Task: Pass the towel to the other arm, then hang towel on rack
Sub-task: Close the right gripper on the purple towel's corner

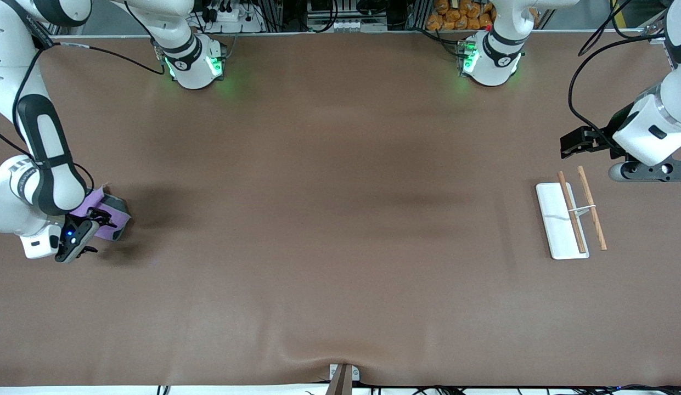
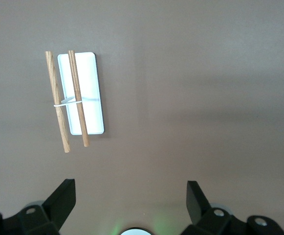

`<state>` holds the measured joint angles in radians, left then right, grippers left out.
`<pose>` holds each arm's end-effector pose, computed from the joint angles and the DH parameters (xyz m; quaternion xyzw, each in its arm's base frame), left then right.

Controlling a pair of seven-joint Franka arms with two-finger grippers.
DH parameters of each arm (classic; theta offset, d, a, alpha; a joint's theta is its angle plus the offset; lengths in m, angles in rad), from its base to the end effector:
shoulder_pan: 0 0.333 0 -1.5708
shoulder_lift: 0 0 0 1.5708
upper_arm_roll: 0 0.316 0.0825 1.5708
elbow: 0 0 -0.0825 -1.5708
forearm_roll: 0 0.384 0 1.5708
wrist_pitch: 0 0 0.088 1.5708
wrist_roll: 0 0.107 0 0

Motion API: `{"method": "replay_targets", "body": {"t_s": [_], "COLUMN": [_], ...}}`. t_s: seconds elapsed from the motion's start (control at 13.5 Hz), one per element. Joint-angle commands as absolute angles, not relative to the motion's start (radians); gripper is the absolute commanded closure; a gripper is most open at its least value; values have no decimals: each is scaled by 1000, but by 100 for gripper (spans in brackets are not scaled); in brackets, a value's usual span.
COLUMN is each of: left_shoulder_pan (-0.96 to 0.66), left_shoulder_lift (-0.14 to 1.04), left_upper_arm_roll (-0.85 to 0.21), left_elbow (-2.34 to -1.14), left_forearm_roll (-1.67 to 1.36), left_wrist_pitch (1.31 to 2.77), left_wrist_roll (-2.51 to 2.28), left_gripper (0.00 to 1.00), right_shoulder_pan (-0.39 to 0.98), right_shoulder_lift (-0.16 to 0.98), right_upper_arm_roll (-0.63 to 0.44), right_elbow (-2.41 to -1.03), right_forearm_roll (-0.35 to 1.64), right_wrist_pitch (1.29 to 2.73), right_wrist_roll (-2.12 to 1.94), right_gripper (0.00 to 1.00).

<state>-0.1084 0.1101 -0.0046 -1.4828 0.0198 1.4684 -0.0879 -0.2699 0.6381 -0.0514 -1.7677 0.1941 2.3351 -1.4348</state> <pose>0.5731 -0.0626 0.5949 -0.9979 0.0121 0.0609 0.0158 0.6222 -0.2012 0.1960 -0.8799 -0.4711 -0.0184 0.0595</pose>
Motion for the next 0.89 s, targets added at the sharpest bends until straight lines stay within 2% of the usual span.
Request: {"method": "replay_targets", "body": {"t_s": [0.0,0.3,0.52,0.59,0.81], "left_shoulder_pan": [-110,-110,-110,-110,-110], "left_shoulder_lift": [112,114,114,114,114], "left_upper_arm_roll": [-5,-5,-5,-5,-5], "left_elbow": [-1485,-1485,-1485,-1485,-1485], "left_forearm_roll": [9,9,9,9,9], "left_wrist_pitch": [1477,1477,1477,1477,1482], "left_wrist_roll": [-92,-92,-92,-92,-92], "left_gripper": [0,0,0,0,0], "right_shoulder_pan": [-285,-285,-288,-288,-288], "right_shoulder_lift": [653,657,653,653,653], "right_upper_arm_roll": [-40,-40,-37,-37,-37], "right_elbow": [-1758,-1775,-1801,-1801,-1801], "right_forearm_roll": [219,221,222,222,222], "right_wrist_pitch": [2344,2355,2384,2384,2382], "right_wrist_roll": [-1465,-1468,-1485,-1488,-1502], "right_gripper": [16,15,18,26,66]}}
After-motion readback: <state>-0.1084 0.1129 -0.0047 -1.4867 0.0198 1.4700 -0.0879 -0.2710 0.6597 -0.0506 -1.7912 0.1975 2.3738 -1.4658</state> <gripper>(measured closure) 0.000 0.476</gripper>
